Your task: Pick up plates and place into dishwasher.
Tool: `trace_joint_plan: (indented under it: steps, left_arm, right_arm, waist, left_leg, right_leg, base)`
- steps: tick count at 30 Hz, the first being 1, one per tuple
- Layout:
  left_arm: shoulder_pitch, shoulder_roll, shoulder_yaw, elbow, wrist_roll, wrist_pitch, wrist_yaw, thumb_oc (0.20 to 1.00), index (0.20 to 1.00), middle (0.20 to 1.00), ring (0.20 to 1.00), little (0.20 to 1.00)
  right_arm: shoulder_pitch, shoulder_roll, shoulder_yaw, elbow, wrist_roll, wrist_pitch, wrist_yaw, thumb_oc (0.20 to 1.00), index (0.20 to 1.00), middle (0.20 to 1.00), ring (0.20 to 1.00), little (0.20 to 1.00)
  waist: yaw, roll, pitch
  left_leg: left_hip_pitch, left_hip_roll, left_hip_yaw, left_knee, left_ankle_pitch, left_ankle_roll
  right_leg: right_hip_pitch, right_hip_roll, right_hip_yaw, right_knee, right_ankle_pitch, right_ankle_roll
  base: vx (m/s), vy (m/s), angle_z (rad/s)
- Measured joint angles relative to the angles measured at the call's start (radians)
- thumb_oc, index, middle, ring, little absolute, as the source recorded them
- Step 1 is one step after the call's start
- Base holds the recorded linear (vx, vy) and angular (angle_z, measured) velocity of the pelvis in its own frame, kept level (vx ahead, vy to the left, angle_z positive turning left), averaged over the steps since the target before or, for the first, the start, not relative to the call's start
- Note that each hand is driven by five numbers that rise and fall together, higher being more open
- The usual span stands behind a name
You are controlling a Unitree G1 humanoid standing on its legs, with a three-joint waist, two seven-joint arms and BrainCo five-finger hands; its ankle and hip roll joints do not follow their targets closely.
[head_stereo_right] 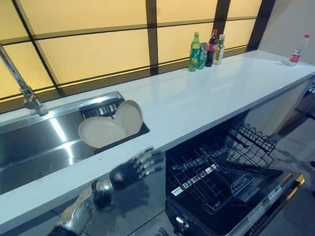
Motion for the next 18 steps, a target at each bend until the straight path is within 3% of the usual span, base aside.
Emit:
trace_joint_plan:
  steps: [2, 4, 6, 8, 12, 13, 15, 18]
  left_arm:
    - [-0.032, -0.001, 0.001, -0.11, -0.102, 0.009, 0.055, 1.0, 1.0, 1.0, 1.0, 1.0]
    - [-0.079, 0.0, 0.004, -0.19, -0.207, -0.024, 0.136, 1.0, 1.0, 1.0, 1.0, 1.0]
    - [-0.129, 0.013, 0.008, -0.267, -0.258, -0.107, 0.225, 1.0, 1.0, 1.0, 1.0, 1.0]
    - [-0.176, 0.027, 0.023, -0.297, -0.251, -0.242, 0.337, 1.0, 1.0, 1.0, 1.0, 1.0]
    - [-0.228, 0.124, 0.178, -0.294, 0.083, -0.521, 0.679, 1.0, 1.0, 1.0, 1.0, 1.0]
    - [-0.233, 0.185, 0.213, -0.287, 0.267, -0.574, 0.805, 1.0, 1.0, 1.0, 1.0, 1.0]
    - [-0.297, 0.372, 0.26, -0.214, 0.591, -0.601, 1.005, 1.0, 1.0, 1.0, 1.0, 1.0]
    - [-0.426, 0.628, 0.259, 0.033, 0.84, -0.57, 1.159, 1.0, 1.0, 1.0, 1.0, 1.0]
  right_arm:
    - [-0.006, 0.007, 0.002, 0.003, 0.0, -0.004, -0.003, 1.0, 1.0, 1.0, 1.0, 1.0]
    - [-0.007, 0.008, 0.007, 0.015, 0.0, -0.007, -0.006, 1.0, 1.0, 1.0, 1.0, 1.0]
    - [-0.004, 0.008, 0.013, 0.015, 0.0, -0.011, -0.014, 1.0, 1.0, 1.0, 1.0, 1.0]
    - [0.002, 0.007, 0.016, 0.014, 0.0, -0.012, -0.022, 1.0, 1.0, 1.0, 1.0, 1.0]
    - [0.026, 0.003, 0.027, 0.005, -0.001, -0.02, -0.043, 1.0, 1.0, 1.0, 1.0, 1.0]
    - [0.031, -0.005, 0.031, 0.001, -0.001, -0.02, -0.049, 1.0, 1.0, 1.0, 1.0, 1.0]
    - [0.051, -0.011, 0.032, -0.005, 0.0, -0.02, -0.061, 1.0, 1.0, 1.0, 1.0, 1.0]
    - [0.064, -0.022, 0.031, -0.007, 0.0, -0.016, -0.067, 1.0, 1.0, 1.0, 1.0, 1.0]
  waist:
    - [-0.003, -0.004, 0.002]
    - [-0.003, -0.007, 0.0]
    - [-0.004, -0.009, 0.001]
    - [-0.005, -0.009, -0.002]
    - [-0.002, -0.009, -0.003]
    - [-0.002, -0.009, -0.005]
    - [-0.002, -0.012, -0.008]
    - [-0.005, -0.005, -0.026]
  left_leg:
    - [0.001, 0.0, 0.0, 0.0, -0.001, -0.003]
    - [0.003, 0.0, 0.0, 0.0, 0.0, -0.003]
    - [0.005, 0.0, -0.001, 0.0, -0.001, -0.003]
    - [0.007, 0.0, -0.001, -0.001, -0.001, -0.003]
    - [0.006, 0.004, -0.003, -0.001, -0.001, -0.003]
    - [0.005, 0.004, -0.005, -0.001, 0.001, -0.007]
    - [0.003, 0.005, -0.009, -0.001, 0.002, -0.008]
    - [-0.001, 0.003, -0.011, -0.001, 0.002, -0.008]
  right_leg:
    - [0.001, 0.0, 0.0, 0.0, -0.002, 0.003]
    - [0.003, 0.0, 0.0, 0.0, -0.002, 0.003]
    - [0.014, 0.0, 0.0, 0.0, -0.002, 0.004]
    - [0.016, 0.0, 0.0, 0.0, -0.002, 0.004]
    - [0.016, 0.003, 0.0, 0.0, -0.003, 0.002]
    - [0.017, 0.003, -0.003, -0.001, -0.003, 0.001]
    - [0.018, 0.005, -0.007, -0.001, -0.003, 0.0]
    - [0.015, 0.003, -0.011, -0.001, -0.001, -0.004]
  base:
    - [0.04, -0.019, 0.0]
    - [0.03, 0.005, 0.0]
    - [0.02, 0.009, 0.0]
    - [0.05, 0.024, 0.0]
    - [0.07, 0.046, 0.0]
    - [0.09, 0.074, 0.06]
    - [0.08, 0.088, 0.08]
    - [0.07, 0.113, 0.05]
